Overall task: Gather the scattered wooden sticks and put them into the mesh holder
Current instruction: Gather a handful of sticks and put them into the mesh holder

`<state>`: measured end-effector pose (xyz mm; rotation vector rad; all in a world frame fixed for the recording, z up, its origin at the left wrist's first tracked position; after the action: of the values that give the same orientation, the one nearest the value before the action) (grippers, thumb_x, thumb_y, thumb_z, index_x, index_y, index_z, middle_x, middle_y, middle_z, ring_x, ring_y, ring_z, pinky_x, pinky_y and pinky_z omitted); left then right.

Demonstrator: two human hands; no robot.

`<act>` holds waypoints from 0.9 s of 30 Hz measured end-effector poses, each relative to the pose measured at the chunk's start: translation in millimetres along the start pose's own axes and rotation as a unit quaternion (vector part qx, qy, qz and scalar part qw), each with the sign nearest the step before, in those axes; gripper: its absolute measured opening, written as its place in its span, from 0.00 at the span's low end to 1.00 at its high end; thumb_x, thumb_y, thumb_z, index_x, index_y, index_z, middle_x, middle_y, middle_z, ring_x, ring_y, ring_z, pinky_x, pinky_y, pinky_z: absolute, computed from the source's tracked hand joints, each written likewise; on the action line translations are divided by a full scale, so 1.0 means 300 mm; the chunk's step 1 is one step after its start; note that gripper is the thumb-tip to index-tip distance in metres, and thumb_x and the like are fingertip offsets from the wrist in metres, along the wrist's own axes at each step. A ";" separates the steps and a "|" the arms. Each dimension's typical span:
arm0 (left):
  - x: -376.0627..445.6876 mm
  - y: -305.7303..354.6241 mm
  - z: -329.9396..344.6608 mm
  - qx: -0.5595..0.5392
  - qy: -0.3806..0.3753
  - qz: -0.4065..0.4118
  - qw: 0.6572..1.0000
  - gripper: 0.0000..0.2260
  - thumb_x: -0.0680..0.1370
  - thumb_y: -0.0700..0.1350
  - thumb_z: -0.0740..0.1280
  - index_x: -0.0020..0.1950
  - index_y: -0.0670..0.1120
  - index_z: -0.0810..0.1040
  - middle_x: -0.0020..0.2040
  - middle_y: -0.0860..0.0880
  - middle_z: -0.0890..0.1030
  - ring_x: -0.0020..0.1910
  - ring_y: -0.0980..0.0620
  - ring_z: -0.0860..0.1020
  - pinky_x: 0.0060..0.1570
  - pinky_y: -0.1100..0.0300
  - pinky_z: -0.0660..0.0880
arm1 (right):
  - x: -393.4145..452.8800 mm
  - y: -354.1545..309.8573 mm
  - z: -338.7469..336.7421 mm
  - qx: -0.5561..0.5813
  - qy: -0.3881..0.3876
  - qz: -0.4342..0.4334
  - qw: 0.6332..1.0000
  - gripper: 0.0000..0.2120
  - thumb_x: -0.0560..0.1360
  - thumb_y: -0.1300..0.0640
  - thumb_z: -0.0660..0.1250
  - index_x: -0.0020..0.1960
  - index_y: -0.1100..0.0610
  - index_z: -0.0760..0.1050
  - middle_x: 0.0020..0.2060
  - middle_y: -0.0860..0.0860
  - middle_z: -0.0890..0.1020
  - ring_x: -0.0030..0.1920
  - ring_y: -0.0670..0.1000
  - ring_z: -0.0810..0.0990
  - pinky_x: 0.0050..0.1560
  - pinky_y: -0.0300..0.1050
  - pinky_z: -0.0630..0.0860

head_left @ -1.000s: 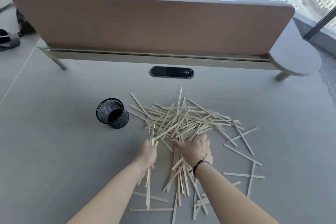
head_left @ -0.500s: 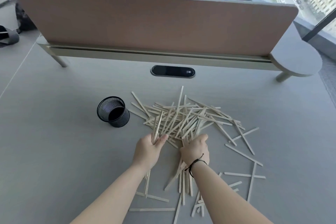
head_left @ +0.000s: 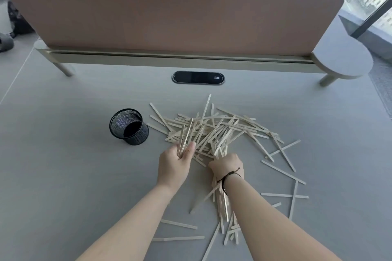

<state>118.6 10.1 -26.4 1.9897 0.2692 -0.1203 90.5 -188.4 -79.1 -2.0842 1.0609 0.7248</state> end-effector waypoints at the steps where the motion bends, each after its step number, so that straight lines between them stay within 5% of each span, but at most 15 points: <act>1: 0.004 0.000 0.001 -0.002 0.000 -0.003 1.000 0.23 0.77 0.59 0.67 0.33 0.42 0.69 0.29 0.41 0.76 0.32 0.43 0.77 0.37 0.48 0.75 | 0.001 0.001 -0.001 -0.001 -0.002 -0.002 1.000 0.05 0.67 0.57 0.68 0.38 0.57 0.73 0.36 0.53 0.80 0.36 0.54 0.79 0.33 0.40 0.71; 9: 0.026 0.005 -0.028 0.000 0.041 -0.014 0.999 0.16 0.78 0.49 0.69 0.36 0.41 0.71 0.28 0.47 0.72 0.30 0.48 0.73 0.35 0.54 0.72 | 0.016 0.006 0.004 -0.026 -0.040 -0.060 0.997 0.11 0.74 0.58 0.61 0.33 0.57 0.67 0.34 0.52 0.74 0.35 0.55 0.75 0.34 0.40 0.70; 12: 0.027 0.007 -0.022 0.005 0.029 -0.017 0.999 0.23 0.79 0.49 0.68 0.31 0.39 0.64 0.25 0.49 0.64 0.25 0.52 0.63 0.28 0.58 0.64 | 0.018 0.028 0.000 0.025 -0.048 -0.065 0.996 0.10 0.73 0.57 0.60 0.34 0.57 0.68 0.31 0.54 0.77 0.32 0.57 0.79 0.32 0.41 0.72; 15: 0.025 0.020 -0.023 0.006 0.022 -0.014 1.000 0.24 0.79 0.49 0.67 0.29 0.44 0.60 0.24 0.52 0.61 0.25 0.53 0.60 0.26 0.59 0.59 | 0.001 0.050 0.011 0.111 -0.109 -0.072 0.985 0.07 0.74 0.61 0.60 0.37 0.60 0.69 0.28 0.56 0.72 0.22 0.53 0.71 0.24 0.38 0.68; 19: 0.018 0.024 -0.029 0.003 0.017 -0.014 1.000 0.27 0.80 0.49 0.67 0.27 0.48 0.56 0.23 0.54 0.58 0.24 0.54 0.57 0.26 0.58 0.57 | -0.029 0.085 0.012 0.247 -0.183 -0.032 0.951 0.08 0.76 0.62 0.64 0.40 0.59 0.68 0.26 0.53 0.68 0.22 0.50 0.64 0.26 0.42 0.65; 27: 0.004 0.000 -0.036 -0.024 0.026 -0.072 0.997 0.26 0.79 0.50 0.68 0.23 0.39 0.72 0.17 0.52 0.68 0.19 0.53 0.68 0.28 0.59 0.67 | -0.130 0.091 0.049 0.276 -0.268 0.034 0.922 0.18 0.77 0.49 0.70 0.36 0.54 0.65 0.24 0.50 0.66 0.22 0.49 0.60 0.23 0.38 0.59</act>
<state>119.4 19.9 -22.2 1.9274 0.4462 -0.1537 45.1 -170.8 -68.6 -1.2705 0.8896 0.8473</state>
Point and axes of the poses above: each hand's wrist, its own x-axis towards the middle knuckle, its own z-axis out of the palm, y = z × x, the point moved 8 cm from there along x, towards the middle knuckle
